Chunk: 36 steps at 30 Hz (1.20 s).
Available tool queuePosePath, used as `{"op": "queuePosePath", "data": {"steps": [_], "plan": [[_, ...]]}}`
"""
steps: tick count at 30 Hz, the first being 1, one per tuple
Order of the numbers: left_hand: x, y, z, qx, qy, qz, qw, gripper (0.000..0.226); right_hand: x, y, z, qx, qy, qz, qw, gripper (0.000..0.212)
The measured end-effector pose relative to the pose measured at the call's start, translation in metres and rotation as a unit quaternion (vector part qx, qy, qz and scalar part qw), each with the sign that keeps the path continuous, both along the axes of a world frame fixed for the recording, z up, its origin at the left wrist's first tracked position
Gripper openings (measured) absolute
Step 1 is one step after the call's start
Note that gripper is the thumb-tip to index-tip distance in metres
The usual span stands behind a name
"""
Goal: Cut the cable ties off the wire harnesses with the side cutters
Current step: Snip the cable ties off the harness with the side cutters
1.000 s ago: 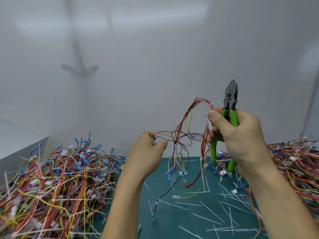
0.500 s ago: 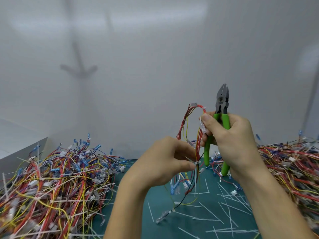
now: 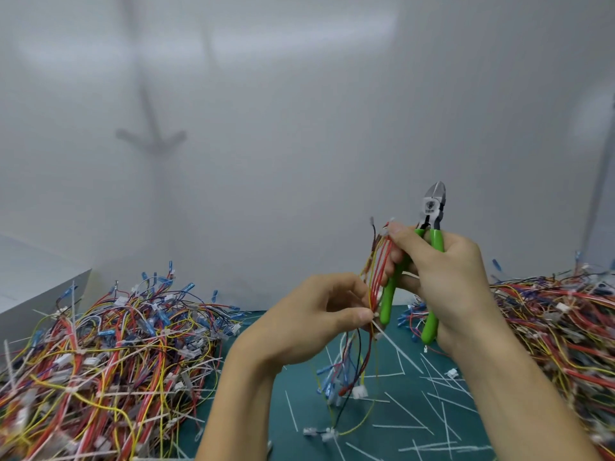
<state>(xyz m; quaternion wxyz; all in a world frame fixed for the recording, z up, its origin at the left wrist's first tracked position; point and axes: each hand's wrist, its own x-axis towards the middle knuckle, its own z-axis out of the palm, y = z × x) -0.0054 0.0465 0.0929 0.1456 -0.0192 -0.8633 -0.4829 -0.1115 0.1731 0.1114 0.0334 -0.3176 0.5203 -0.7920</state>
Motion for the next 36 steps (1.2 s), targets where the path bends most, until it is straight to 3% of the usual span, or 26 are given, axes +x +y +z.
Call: {"op": "queuePosePath", "data": {"steps": [7,10,13,16,19,23,36], "plan": [[0.005,-0.006,0.001,0.060,0.047,0.014,0.997,0.008,-0.005,0.006,0.004,-0.028,-0.069,0.072,0.995,0.019],[0.008,-0.006,0.003,0.153,0.090,0.029,0.984,0.010,-0.007,0.010,0.006,0.004,-0.035,0.024,0.999,0.022],[0.005,-0.002,0.004,0.234,0.114,0.066,0.963,0.011,-0.007,0.011,0.007,0.097,0.037,-0.017,0.994,0.031],[-0.001,0.001,0.005,0.291,0.129,0.105,0.942,0.012,-0.002,0.008,0.005,0.214,0.116,-0.035,0.969,0.047],[-0.006,0.003,0.006,0.323,0.144,0.145,0.924,0.013,0.002,0.004,0.000,0.350,0.230,-0.086,0.904,0.066],[-0.006,0.002,0.007,0.342,0.164,0.179,0.908,0.013,0.006,0.001,-0.008,0.446,0.293,-0.085,0.841,0.060],[-0.003,0.004,0.010,0.325,0.202,0.217,0.898,0.010,0.007,0.005,-0.007,0.448,0.351,-0.095,0.817,0.061]]}}
